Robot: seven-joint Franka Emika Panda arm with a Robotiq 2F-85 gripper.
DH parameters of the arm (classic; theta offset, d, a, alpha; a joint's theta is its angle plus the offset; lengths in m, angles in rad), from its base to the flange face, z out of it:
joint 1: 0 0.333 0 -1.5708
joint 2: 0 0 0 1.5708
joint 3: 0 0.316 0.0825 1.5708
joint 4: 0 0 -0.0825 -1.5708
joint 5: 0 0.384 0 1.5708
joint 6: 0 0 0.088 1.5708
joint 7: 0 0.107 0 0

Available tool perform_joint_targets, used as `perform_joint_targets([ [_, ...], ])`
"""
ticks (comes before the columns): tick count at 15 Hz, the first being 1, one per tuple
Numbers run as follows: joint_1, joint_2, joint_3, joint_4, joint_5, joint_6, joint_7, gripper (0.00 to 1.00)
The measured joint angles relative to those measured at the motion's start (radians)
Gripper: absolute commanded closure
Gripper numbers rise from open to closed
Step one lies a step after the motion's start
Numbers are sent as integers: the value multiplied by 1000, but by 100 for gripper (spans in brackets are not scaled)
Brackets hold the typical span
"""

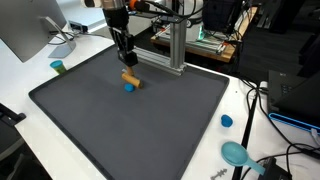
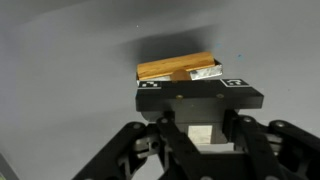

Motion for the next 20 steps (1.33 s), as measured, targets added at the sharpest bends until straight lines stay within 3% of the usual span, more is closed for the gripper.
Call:
perform_joint_targets([
  [9,1,-46,3,0,-1,4,0,78],
  [20,-2,-3,2,4,7,42,1,78],
])
